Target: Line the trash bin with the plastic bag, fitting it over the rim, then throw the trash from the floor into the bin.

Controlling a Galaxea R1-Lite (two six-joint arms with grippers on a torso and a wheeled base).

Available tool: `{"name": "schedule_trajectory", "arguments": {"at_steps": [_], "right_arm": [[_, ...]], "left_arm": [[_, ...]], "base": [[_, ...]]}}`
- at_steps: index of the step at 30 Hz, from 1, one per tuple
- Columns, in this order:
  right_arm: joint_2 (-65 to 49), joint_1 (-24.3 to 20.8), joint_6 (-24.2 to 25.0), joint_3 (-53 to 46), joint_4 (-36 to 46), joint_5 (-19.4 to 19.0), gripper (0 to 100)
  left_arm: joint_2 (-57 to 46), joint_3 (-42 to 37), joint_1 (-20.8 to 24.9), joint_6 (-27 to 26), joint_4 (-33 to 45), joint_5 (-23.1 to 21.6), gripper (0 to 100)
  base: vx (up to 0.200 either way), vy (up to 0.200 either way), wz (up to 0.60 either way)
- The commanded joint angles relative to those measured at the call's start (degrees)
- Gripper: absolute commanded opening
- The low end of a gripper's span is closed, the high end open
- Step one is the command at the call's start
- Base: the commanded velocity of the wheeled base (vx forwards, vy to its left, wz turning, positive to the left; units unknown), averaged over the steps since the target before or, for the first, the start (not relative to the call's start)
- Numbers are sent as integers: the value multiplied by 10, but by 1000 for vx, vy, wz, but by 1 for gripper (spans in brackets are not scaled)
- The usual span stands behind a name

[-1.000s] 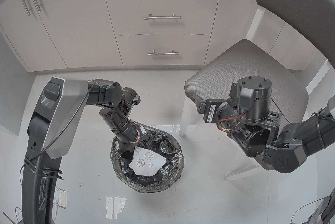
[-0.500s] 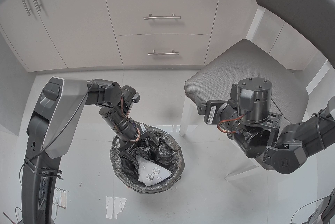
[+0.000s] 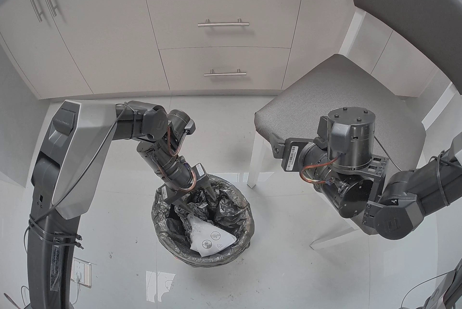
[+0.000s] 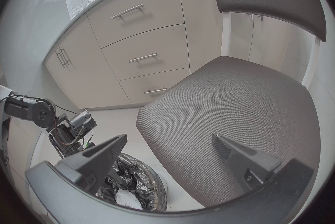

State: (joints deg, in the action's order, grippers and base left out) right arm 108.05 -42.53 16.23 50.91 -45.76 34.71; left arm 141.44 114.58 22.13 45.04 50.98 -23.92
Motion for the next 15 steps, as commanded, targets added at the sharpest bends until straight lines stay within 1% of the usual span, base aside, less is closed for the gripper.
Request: {"name": "schedule_trajectory", "arguments": {"at_steps": [1, 4, 7, 11, 15], "right_arm": [[0, 3, -1, 2, -6, 0, 100], [1, 8, -5, 1, -51, -1, 100], [2, 13, -8, -1, -77, -1, 100], [0, 18, -9, 0, -78, 1, 100], [-8, 22, -10, 6, -78, 0, 100]], "left_arm": [[6, 0, 3, -1, -1, -1, 0], [25, 0, 13, -18, 1, 0, 0], [45, 0, 24, -21, 1, 0, 0], [67, 0, 35, -23, -1, 0, 0], [95, 0, 48, -47, 3, 1, 0]], "base": [[0, 0, 0], [0, 0, 0], [0, 0, 0], [0, 0, 0], [0, 0, 0]]}}
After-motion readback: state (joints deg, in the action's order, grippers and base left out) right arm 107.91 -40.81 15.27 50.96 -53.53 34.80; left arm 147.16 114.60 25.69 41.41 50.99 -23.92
